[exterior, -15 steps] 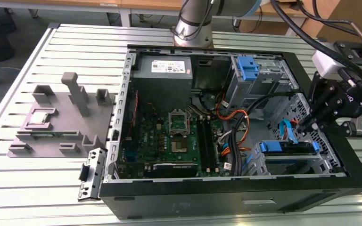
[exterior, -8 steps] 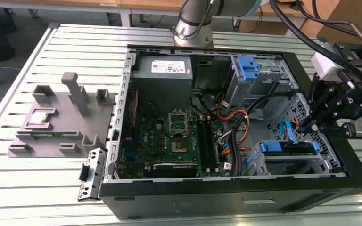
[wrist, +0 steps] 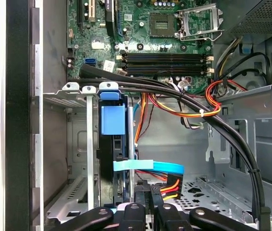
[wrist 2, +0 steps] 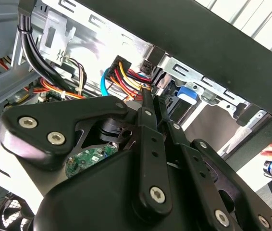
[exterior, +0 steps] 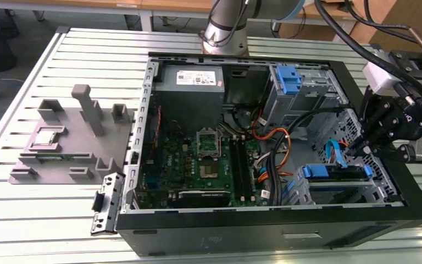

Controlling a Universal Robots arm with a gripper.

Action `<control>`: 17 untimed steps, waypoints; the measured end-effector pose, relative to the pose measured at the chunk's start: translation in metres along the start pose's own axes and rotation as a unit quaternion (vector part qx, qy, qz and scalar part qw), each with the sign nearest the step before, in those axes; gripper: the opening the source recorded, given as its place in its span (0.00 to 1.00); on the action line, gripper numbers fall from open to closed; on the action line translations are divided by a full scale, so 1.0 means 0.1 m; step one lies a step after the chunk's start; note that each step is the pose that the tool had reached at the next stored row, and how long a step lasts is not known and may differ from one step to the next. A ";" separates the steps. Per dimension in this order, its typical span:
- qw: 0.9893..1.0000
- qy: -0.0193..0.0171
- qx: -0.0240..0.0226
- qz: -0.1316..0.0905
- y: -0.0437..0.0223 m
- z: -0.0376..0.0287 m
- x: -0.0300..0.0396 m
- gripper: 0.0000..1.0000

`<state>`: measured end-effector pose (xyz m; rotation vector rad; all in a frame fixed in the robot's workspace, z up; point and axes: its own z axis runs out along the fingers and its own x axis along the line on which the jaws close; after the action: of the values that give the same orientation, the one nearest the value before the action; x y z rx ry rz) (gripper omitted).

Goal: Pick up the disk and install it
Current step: 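Insert the second disk wire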

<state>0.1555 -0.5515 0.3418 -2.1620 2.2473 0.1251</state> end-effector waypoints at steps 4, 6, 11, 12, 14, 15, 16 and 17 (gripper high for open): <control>1.000 0.000 0.000 0.000 0.000 0.000 0.001 0.16; 1.000 0.000 0.000 0.000 0.001 0.000 0.007 0.16; 1.000 0.000 0.000 0.000 0.002 -0.001 0.011 0.16; 1.000 0.000 0.000 0.000 0.003 -0.001 0.013 0.16; 1.000 0.000 0.001 0.000 0.006 -0.001 0.018 0.16; 1.000 -0.001 0.001 0.000 0.006 -0.001 0.019 0.16; 1.000 -0.001 0.001 0.000 0.006 -0.001 0.021 0.16; 1.000 -0.001 0.001 0.000 0.006 -0.001 0.023 0.16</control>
<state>0.1548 -0.5539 0.3418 -2.1607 2.2458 0.1250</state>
